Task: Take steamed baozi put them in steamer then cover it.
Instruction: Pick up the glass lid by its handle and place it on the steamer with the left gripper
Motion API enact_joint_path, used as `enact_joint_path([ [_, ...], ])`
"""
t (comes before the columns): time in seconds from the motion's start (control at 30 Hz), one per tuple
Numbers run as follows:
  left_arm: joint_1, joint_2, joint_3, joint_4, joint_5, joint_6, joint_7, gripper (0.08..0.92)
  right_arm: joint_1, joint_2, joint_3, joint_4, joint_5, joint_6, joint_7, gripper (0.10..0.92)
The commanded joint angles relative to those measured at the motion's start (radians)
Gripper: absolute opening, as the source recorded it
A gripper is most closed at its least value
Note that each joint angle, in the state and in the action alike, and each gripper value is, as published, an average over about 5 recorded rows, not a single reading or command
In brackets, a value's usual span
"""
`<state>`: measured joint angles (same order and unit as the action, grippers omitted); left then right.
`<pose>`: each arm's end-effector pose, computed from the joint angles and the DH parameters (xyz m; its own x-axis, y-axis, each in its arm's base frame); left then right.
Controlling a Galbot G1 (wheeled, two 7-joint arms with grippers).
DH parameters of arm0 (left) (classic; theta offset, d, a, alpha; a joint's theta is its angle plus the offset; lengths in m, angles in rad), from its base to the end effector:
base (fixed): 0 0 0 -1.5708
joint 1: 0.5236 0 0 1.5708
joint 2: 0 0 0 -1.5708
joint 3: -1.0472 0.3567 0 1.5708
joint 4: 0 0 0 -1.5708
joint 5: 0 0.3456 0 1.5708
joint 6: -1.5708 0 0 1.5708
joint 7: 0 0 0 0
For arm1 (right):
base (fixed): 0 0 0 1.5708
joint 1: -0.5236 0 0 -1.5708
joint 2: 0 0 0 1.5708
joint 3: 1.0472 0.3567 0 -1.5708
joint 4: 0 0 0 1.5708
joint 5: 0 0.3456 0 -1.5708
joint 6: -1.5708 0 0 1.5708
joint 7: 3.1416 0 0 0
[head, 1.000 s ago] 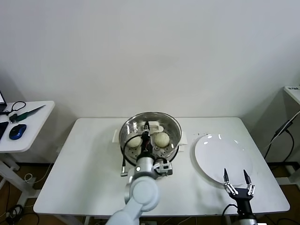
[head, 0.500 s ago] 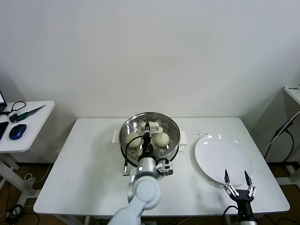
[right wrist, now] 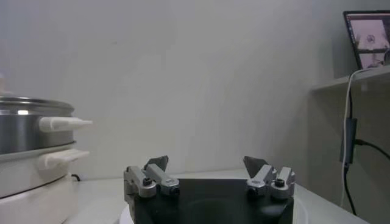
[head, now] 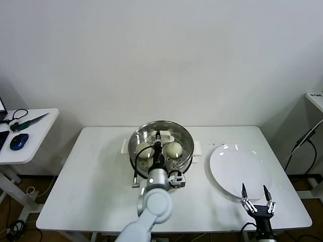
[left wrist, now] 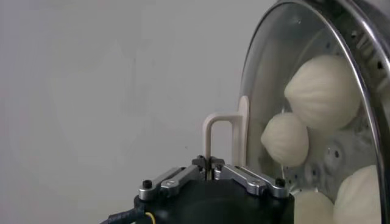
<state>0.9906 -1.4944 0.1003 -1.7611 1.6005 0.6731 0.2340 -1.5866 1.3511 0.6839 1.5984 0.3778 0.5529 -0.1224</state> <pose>0.2923 -0.1754 -0.2895 -0.9991 -0.0425 0.0065 0.0055 0.0216 0.9998 0.1248 -0.1295 -0.4556 -0.9925 0.0847 -0.0878 0.0800 0.9952 0.0556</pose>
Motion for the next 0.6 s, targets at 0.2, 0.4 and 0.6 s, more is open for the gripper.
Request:
enact_joint_path([
  [0.2,-0.003,0.001,-0.003,0.017,-0.006,0.002,-0.010,0.126,0.002,0.003,-0.003,0.006,-0.005,0.000,-0.010,0.823],
  [0.4,0.007,0.012,-0.002,0.013,-0.014,-0.004,-0.007,0.126,0.003,0.009,-0.005,0.010,-0.010,-0.003,-0.014,0.823],
  [0.6,0.007,0.019,-0.002,0.008,-0.044,-0.008,-0.013,0.193,0.001,0.009,-0.005,0.016,-0.007,-0.011,-0.024,0.823],
])
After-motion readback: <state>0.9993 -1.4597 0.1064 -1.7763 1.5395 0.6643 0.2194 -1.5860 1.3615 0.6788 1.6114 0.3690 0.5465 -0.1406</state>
